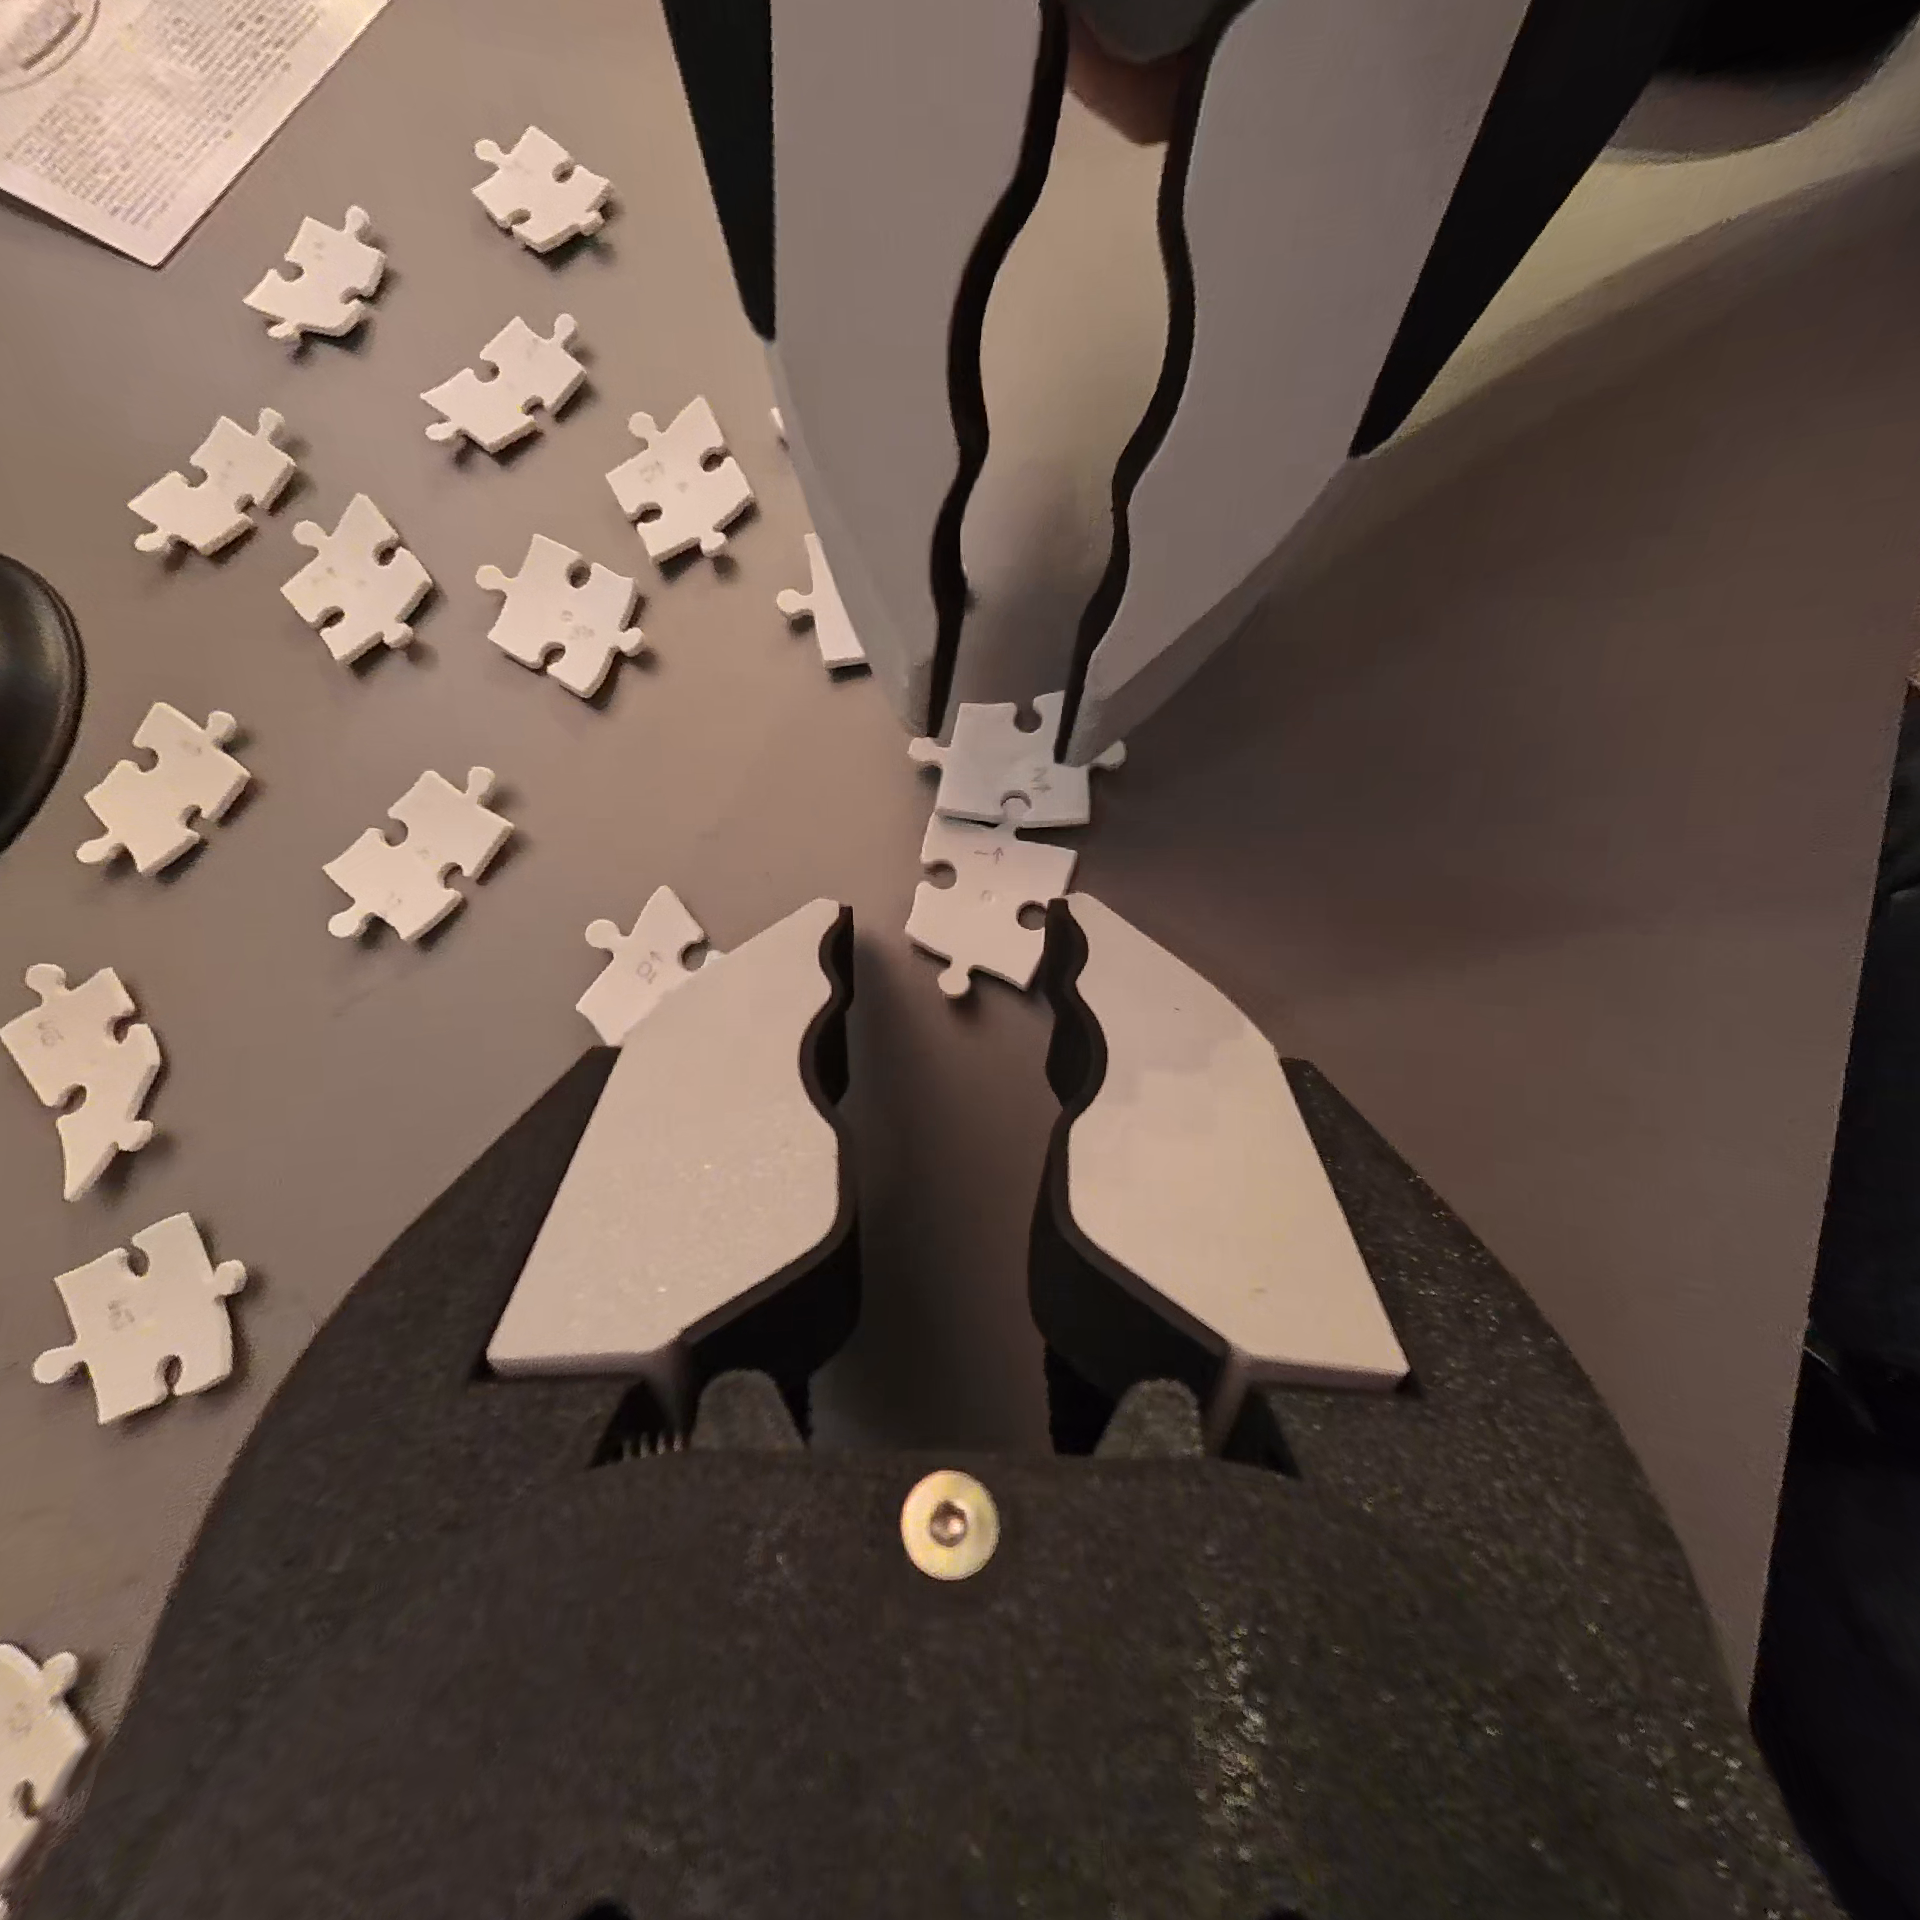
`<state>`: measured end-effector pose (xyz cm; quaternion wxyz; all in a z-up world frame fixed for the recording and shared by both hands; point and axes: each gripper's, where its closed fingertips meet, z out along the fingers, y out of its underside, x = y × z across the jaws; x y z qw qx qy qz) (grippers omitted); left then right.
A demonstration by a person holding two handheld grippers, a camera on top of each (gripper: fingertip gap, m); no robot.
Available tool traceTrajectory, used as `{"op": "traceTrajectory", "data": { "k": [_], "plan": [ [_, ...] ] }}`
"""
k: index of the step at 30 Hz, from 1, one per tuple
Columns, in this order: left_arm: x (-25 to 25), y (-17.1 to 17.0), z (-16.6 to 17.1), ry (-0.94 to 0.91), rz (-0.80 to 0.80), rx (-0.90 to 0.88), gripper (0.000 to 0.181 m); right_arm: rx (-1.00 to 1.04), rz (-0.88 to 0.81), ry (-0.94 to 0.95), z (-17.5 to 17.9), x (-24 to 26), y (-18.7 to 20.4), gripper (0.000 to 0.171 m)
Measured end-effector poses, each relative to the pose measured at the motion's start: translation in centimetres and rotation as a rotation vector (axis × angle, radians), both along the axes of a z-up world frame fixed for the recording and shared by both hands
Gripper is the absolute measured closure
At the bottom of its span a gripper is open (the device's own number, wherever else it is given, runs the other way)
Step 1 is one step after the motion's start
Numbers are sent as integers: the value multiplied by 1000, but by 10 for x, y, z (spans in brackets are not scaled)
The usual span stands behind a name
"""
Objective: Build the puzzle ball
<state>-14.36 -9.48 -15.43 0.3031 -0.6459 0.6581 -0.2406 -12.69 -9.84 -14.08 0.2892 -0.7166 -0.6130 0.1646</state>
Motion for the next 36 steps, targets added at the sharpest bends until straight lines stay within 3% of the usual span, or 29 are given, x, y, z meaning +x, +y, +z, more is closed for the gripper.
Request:
{"op": "traceTrajectory", "data": {
  "k": [19, 36],
  "plan": [
    [-1, -3, -1, -22, 23, -73, 147, -69, 20, -40, -11, -6, -4, 158],
    [-4, -10, -1, -18, 45, -69, 149, -121, -98, -25, -13, -5, -2, 159]
  ]
}}
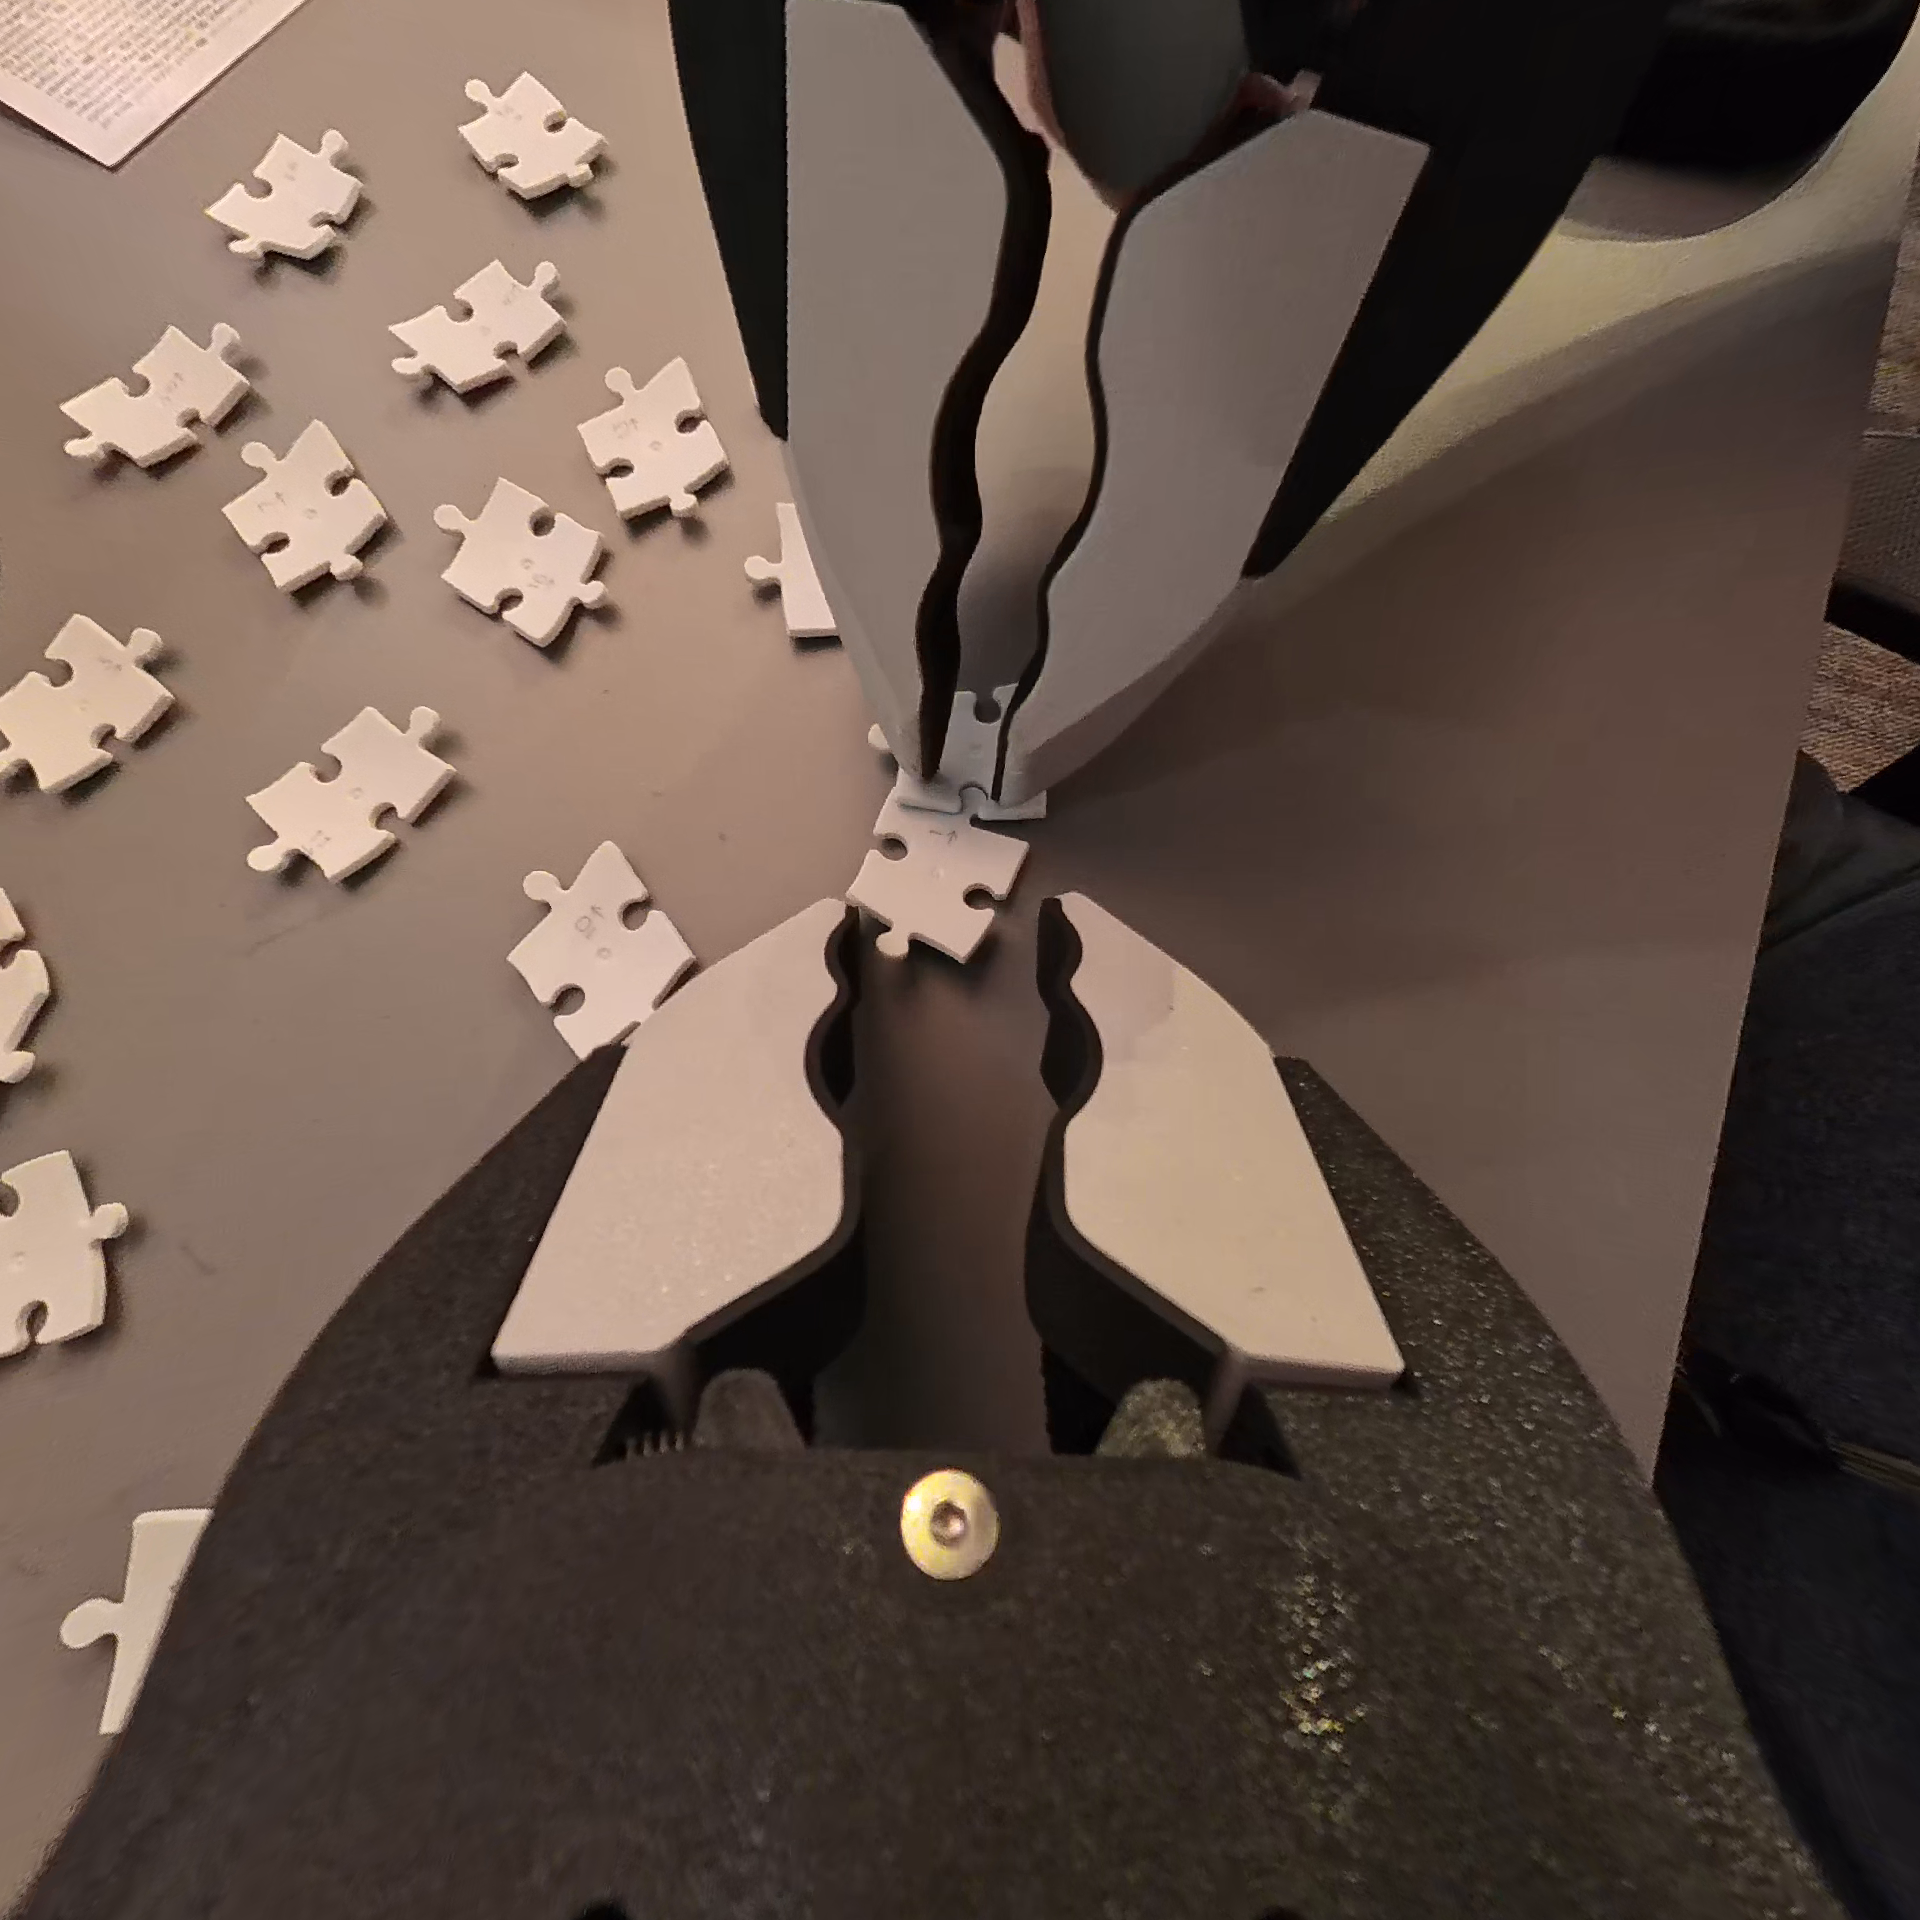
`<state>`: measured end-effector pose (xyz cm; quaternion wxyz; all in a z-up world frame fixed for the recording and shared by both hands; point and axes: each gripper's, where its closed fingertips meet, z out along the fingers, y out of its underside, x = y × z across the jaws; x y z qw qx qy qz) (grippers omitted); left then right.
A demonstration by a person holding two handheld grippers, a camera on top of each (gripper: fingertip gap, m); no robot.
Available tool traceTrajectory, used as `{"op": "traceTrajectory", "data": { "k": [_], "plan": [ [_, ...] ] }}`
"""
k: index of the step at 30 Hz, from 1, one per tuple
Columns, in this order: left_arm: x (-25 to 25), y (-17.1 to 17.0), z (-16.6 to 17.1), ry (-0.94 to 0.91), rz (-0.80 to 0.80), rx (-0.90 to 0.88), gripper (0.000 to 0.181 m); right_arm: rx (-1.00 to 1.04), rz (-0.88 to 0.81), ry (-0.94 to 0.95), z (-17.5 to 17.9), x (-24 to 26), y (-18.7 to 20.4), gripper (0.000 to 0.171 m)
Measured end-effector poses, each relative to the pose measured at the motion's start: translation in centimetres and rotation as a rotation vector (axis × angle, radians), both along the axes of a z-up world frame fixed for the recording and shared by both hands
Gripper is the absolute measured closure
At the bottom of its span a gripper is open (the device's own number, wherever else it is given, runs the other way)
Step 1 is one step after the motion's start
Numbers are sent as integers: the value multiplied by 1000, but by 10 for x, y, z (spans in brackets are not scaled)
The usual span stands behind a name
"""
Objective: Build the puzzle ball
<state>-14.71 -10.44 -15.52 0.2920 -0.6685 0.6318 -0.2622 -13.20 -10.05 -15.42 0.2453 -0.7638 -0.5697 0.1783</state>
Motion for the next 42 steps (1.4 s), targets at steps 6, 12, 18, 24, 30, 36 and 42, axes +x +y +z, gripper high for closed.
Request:
{"op": "traceTrajectory", "data": {
  "k": [6, 12, 18, 24, 30, 36, 42],
  "plan": [
    [-2, -2, -1, 26, 21, 6, 150, -9, -35, 8, 0, 0, -1, 158],
    [-3, -4, -2, 36, 46, 5, 150, 19, -65, -9, 0, -1, -1, 158],
    [-2, -5, -1, 23, 76, -27, 149, 49, -133, -35, 0, -1, -1, 158],
    [-3, -7, -1, 26, 80, -14, 149, 30, -201, -52, 0, 0, -1, 158],
    [-2, -5, 1, 7, 92, -24, 149, 4, -186, -66, -1, -1, -1, 158],
    [-2, -5, 2, -11, 97, -48, 148, -22, -147, -102, -2, -3, -3, 164],
    [-4, -7, 1, -5, 95, -53, 149, -77, -129, -149, -2, -3, -3, 164]
  ]
}}
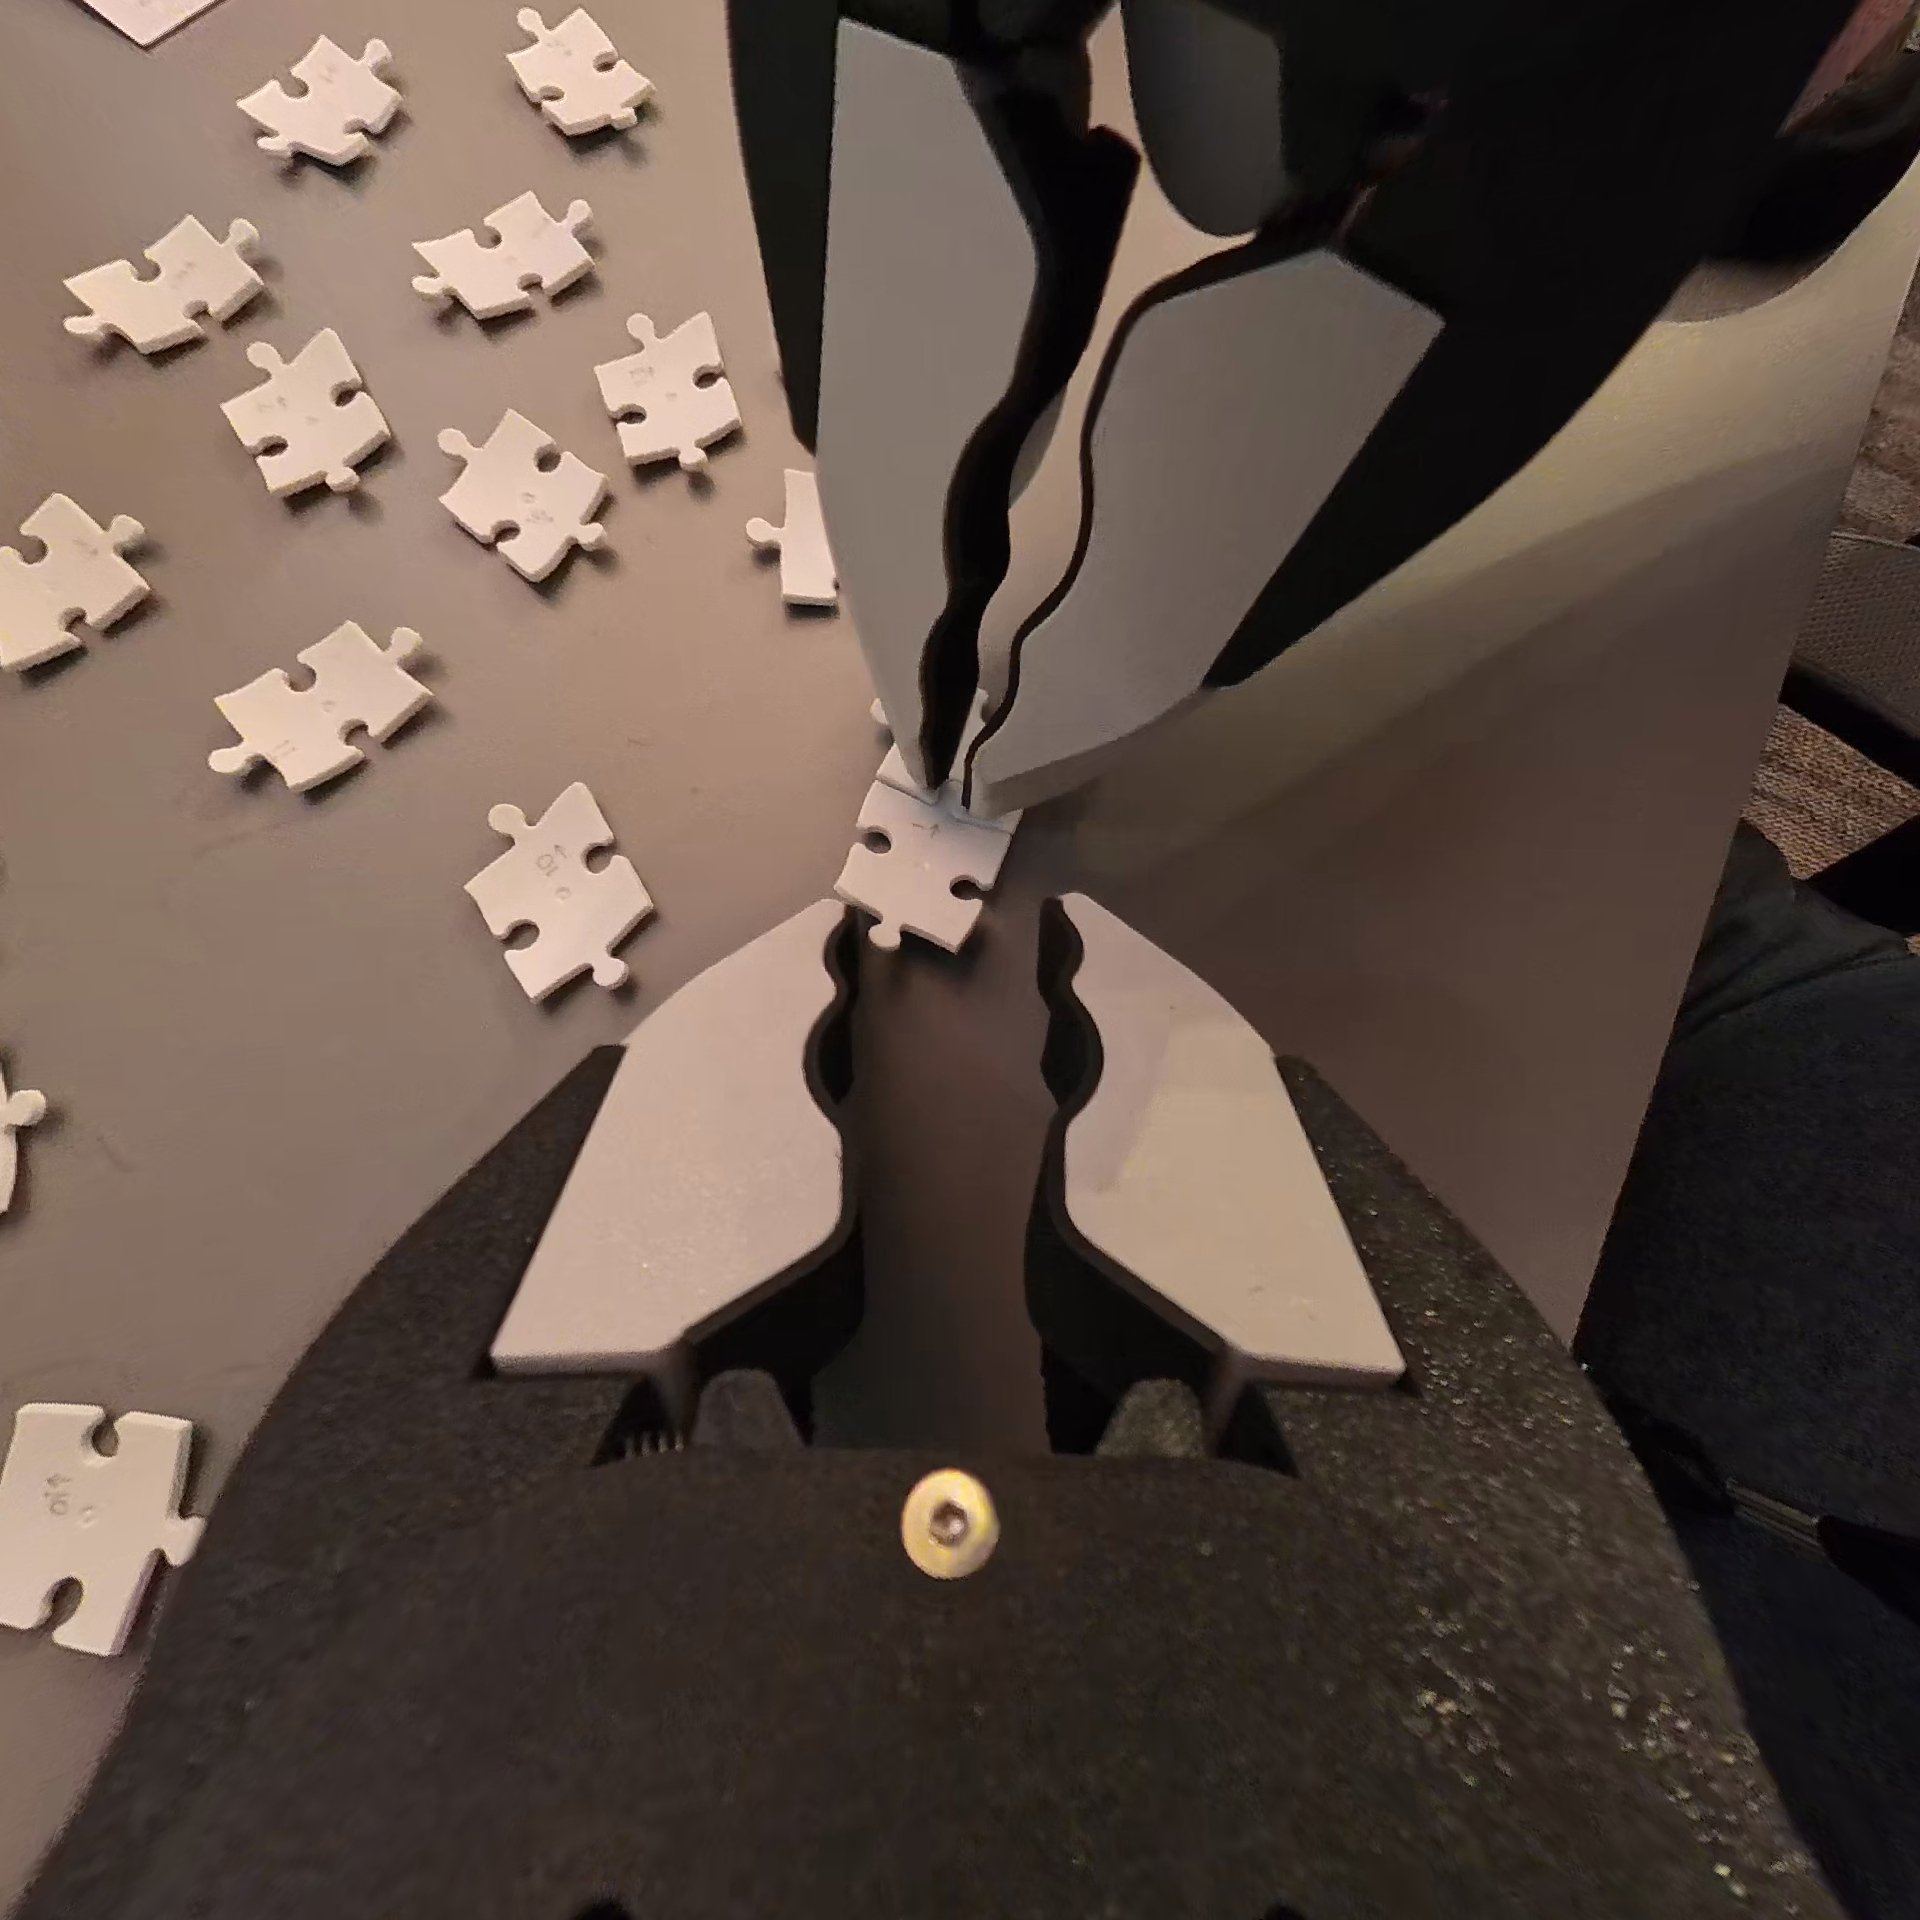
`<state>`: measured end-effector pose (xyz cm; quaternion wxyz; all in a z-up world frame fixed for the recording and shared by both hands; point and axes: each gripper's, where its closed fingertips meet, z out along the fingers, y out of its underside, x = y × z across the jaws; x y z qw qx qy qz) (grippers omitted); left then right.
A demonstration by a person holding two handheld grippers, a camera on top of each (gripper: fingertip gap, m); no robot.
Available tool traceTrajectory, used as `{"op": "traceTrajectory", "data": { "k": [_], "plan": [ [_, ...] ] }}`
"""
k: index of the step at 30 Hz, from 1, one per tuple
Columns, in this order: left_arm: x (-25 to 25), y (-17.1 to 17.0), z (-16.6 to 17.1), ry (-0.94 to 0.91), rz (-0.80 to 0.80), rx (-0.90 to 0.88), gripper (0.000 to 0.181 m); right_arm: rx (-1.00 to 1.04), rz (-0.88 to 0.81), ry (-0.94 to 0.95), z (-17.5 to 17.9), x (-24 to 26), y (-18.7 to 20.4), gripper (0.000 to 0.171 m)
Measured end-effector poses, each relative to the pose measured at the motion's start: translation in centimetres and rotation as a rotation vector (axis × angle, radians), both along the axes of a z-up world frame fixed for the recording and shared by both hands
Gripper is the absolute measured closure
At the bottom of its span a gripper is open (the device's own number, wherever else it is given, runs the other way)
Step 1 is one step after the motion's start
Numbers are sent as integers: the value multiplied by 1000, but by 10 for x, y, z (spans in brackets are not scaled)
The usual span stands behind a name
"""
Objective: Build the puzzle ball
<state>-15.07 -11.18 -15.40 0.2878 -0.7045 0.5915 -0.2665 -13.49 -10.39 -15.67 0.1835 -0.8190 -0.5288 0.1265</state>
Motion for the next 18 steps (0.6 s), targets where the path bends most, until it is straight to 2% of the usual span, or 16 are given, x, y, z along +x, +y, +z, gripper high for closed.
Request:
{"op": "traceTrajectory", "data": {
  "k": [7, 18],
  "plan": [
    [-2, -5, 0, -6, -3, -5, 149, -26, -62, 58, 0, 0, 1, 166],
    [-2, -4, 0, -8, -1, -22, 150, -79, 71, -69, -1, 0, 1, 166]
  ]
}}
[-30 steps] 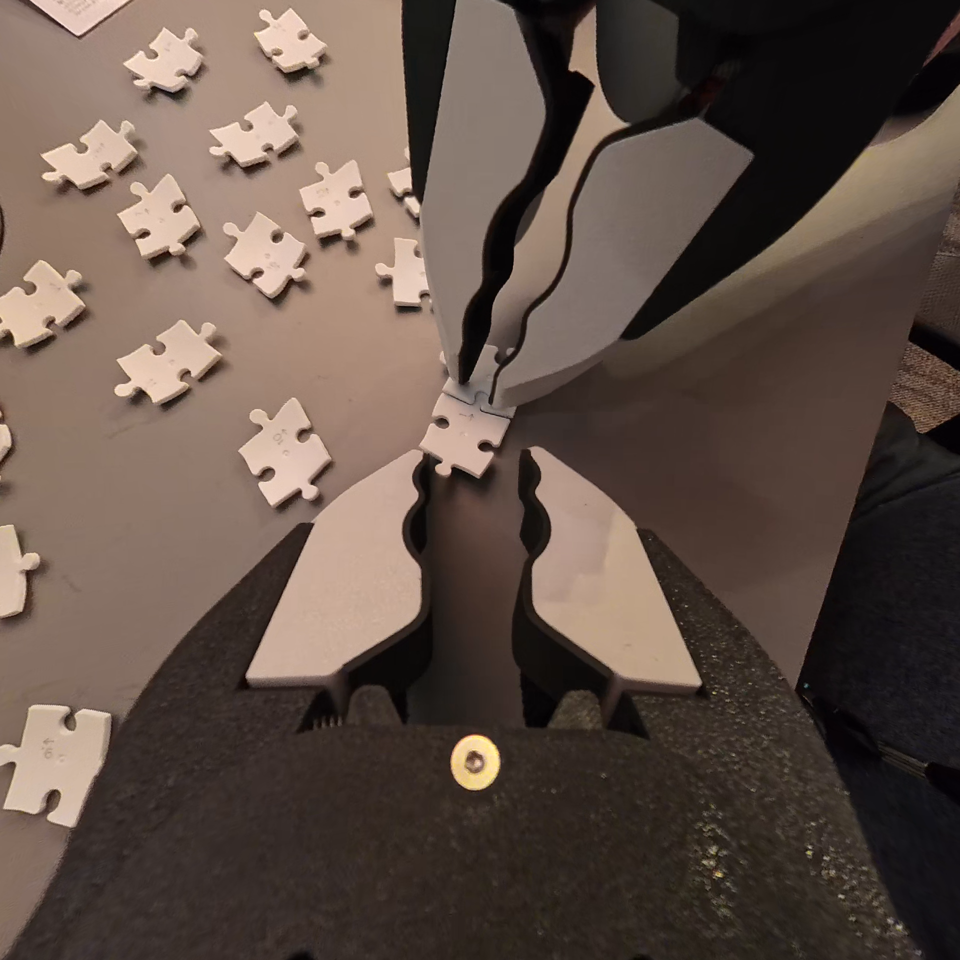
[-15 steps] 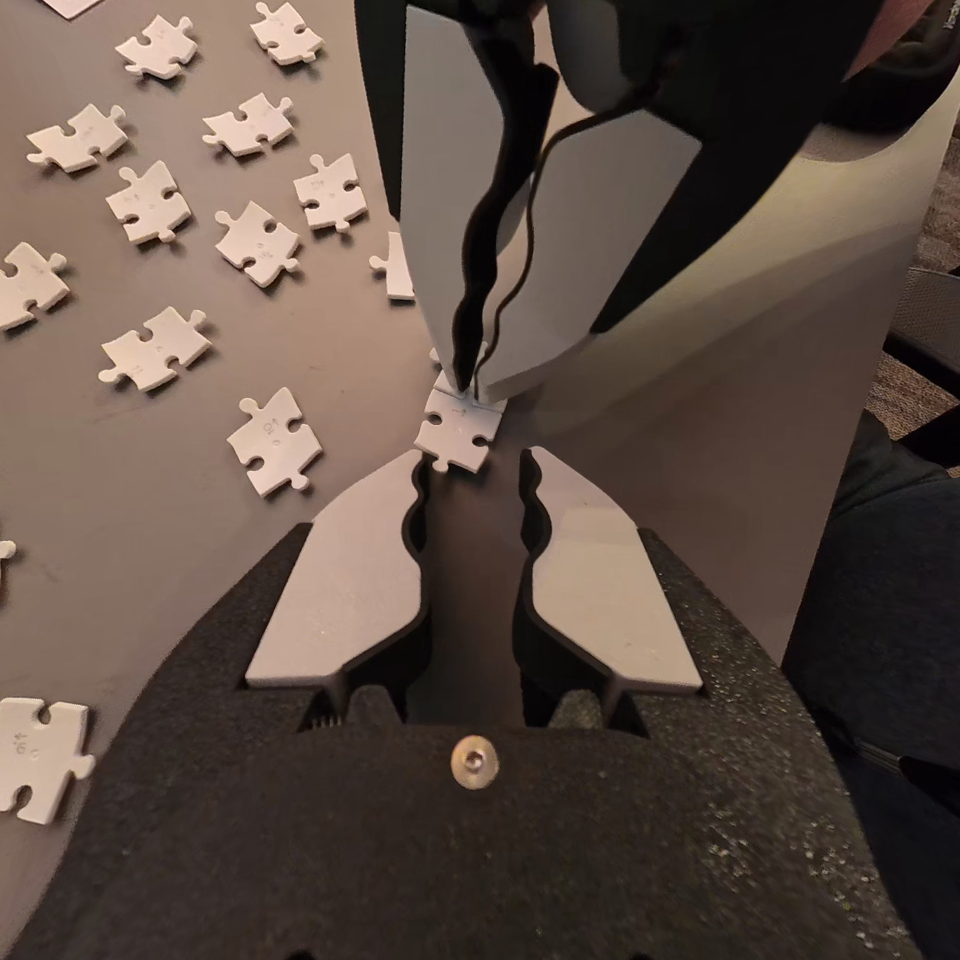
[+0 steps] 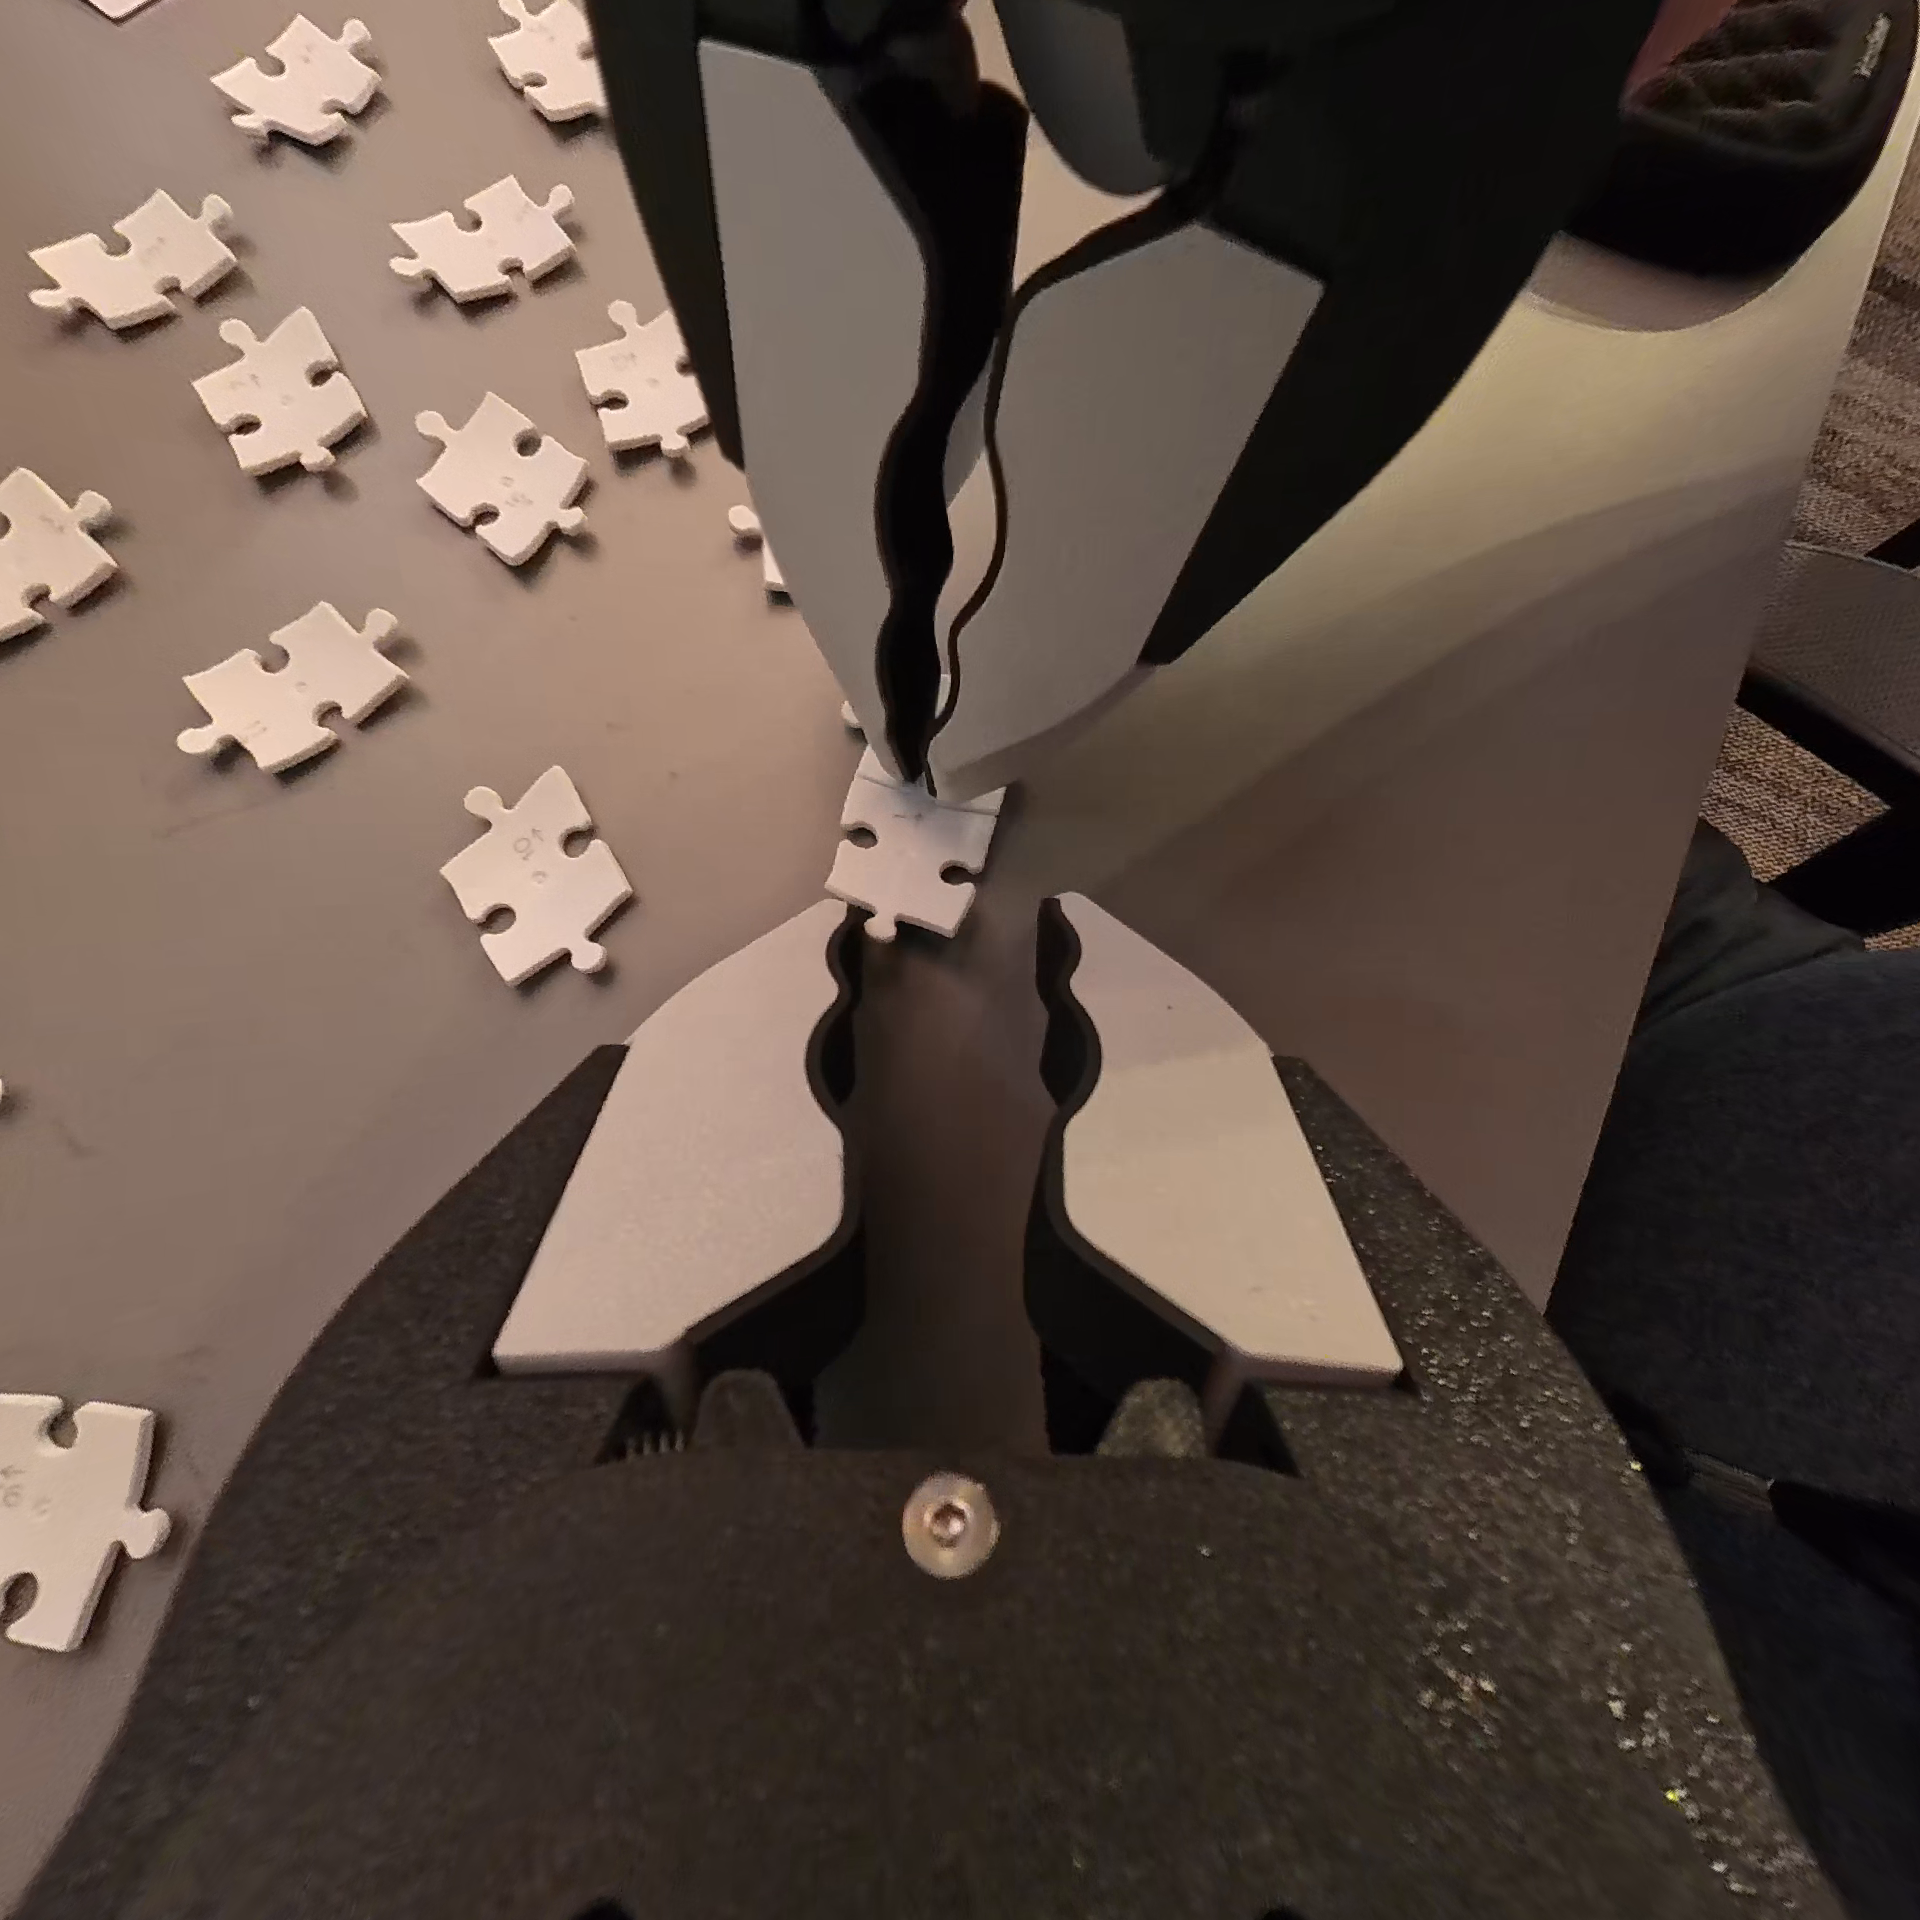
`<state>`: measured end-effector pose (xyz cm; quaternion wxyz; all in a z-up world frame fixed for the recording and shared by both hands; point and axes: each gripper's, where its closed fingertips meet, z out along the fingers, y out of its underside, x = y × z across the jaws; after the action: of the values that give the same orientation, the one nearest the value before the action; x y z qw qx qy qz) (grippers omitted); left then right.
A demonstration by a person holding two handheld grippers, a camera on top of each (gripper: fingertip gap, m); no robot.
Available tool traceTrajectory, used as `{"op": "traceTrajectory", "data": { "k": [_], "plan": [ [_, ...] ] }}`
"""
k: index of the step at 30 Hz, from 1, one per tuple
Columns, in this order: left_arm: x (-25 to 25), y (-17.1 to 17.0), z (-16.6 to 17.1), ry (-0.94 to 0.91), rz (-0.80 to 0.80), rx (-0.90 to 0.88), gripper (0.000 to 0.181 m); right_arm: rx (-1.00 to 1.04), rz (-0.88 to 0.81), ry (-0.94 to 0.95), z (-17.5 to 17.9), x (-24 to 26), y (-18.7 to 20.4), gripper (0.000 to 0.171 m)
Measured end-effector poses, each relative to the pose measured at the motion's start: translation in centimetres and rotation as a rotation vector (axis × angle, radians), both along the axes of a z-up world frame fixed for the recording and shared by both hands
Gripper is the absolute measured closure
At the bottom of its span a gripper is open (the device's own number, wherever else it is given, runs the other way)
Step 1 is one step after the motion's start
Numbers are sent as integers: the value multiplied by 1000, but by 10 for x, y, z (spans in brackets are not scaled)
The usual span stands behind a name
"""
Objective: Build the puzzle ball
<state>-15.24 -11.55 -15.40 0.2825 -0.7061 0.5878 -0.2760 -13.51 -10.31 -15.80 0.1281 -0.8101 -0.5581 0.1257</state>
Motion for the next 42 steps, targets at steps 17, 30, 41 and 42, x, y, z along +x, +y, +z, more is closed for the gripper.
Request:
{"op": "traceTrajectory", "data": {
  "k": [17, 30, 41, 42],
  "plan": [
    [-1, 5, 0, 3, 16, 1, 149, 42, -82, 124, 1, 2, 12, 169],
    [-1, 6, 0, 5, 19, 9, 149, 70, -57, 136, 6, 0, 18, 170],
    [-2, 6, 0, 3, 20, 9, 149, 99, -2, 90, 1, -3, 16, 170],
    [-2, 6, 0, 3, 20, 9, 149, 101, -1, 87, 1, -3, 15, 170]
  ]
}}
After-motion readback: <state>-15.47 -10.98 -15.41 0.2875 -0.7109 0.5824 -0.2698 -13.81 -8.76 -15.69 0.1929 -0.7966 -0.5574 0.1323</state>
